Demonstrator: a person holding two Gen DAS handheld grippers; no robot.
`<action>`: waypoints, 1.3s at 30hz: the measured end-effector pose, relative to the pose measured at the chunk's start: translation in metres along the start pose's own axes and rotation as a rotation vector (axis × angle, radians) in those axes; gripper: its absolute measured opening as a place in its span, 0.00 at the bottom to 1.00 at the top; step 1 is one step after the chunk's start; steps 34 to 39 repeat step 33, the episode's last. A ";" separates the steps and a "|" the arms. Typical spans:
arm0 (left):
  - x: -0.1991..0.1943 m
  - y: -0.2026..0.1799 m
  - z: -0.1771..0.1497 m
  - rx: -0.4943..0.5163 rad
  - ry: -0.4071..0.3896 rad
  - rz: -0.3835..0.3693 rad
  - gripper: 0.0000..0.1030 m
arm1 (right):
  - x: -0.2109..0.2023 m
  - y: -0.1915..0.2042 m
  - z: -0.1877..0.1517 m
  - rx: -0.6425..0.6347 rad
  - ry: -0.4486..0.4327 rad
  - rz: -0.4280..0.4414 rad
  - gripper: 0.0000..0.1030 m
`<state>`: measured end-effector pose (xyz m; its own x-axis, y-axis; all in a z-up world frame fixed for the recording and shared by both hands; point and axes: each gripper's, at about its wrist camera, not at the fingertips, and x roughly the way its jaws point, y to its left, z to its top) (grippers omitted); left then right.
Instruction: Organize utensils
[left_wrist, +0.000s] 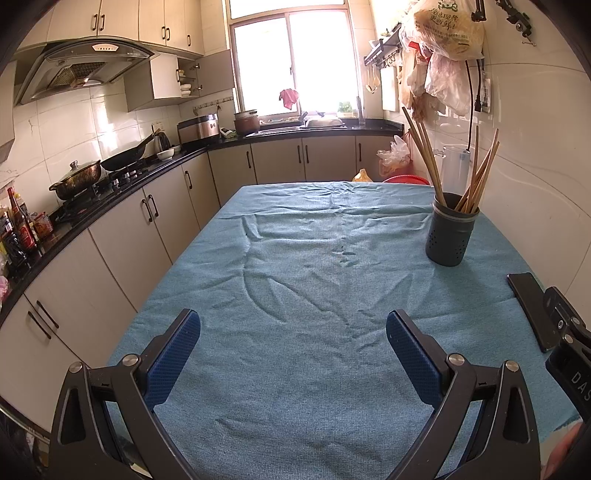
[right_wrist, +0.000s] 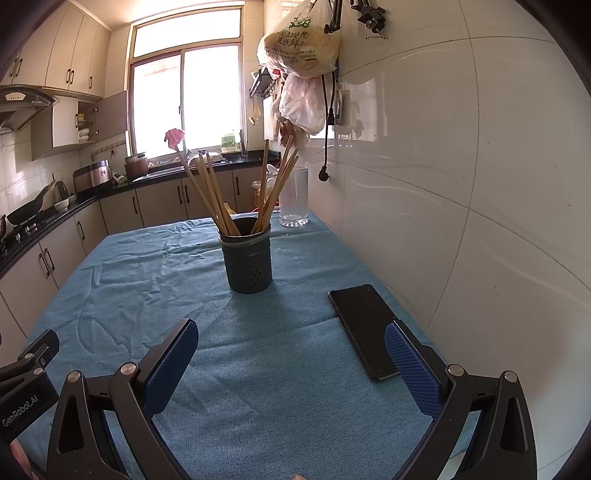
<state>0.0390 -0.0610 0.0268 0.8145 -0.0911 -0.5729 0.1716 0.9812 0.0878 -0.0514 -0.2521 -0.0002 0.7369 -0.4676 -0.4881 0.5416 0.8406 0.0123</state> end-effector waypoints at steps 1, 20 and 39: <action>0.000 0.000 0.000 0.000 0.001 0.000 0.97 | 0.000 0.000 0.000 0.000 0.001 0.000 1.00; 0.017 0.010 -0.004 -0.031 0.039 -0.011 0.97 | 0.010 0.007 -0.009 -0.017 0.039 0.018 1.00; 0.070 0.048 -0.002 -0.110 0.125 0.056 0.97 | 0.053 0.031 0.001 -0.080 0.086 0.022 1.00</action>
